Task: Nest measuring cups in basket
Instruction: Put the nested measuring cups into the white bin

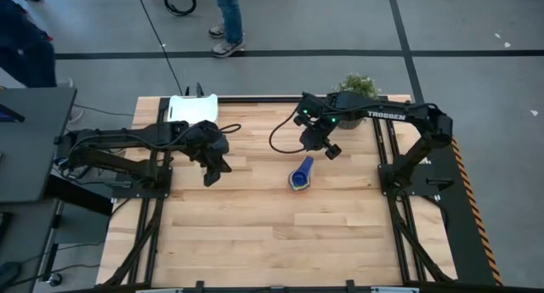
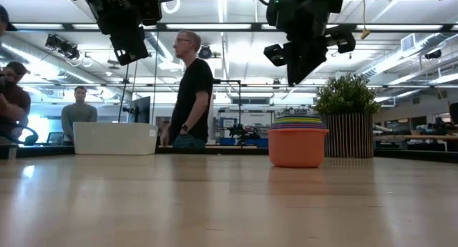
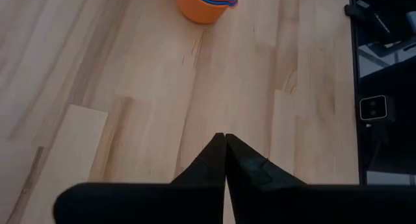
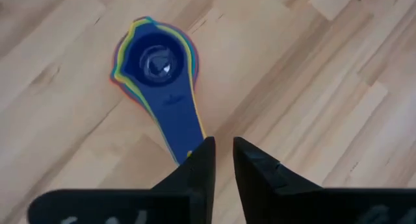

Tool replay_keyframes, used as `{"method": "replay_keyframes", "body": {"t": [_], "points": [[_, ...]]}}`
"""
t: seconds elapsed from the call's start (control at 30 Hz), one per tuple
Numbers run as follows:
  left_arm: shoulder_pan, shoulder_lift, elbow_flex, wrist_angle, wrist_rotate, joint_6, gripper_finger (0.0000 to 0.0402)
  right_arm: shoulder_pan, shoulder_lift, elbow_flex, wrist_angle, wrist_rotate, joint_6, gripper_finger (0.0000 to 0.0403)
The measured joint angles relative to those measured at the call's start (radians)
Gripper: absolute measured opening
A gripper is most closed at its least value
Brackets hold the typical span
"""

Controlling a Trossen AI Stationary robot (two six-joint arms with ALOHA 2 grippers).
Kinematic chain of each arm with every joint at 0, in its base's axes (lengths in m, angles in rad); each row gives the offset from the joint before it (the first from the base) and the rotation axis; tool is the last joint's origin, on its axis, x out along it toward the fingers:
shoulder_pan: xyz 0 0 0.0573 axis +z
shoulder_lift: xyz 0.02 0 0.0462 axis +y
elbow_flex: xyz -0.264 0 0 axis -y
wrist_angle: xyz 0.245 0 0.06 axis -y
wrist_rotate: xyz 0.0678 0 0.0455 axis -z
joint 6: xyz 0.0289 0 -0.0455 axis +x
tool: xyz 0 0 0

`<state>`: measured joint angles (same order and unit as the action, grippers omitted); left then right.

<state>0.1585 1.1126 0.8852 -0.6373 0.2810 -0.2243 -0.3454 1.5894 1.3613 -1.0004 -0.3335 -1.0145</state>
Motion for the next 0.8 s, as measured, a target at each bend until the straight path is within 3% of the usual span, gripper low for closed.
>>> {"method": "replay_keyframes", "body": {"t": [0.3,0.57,0.8], "points": [[0.0,0.0,0.0,-0.001,0.0,0.0,0.0013,0.001,-0.021,0.0,0.006,-0.002,-0.07,0.0007],[0.0,0.0,0.0,-0.001,0.0,0.0,0.0014,0.0,-0.021,0.0,0.04,0.006,-0.068,0.0007],[0.0,0.0,0.0,-0.001,0.0,0.001,0.0014,0.0,-0.021,0.0,0.121,0.106,-0.07,0.0012]]}}
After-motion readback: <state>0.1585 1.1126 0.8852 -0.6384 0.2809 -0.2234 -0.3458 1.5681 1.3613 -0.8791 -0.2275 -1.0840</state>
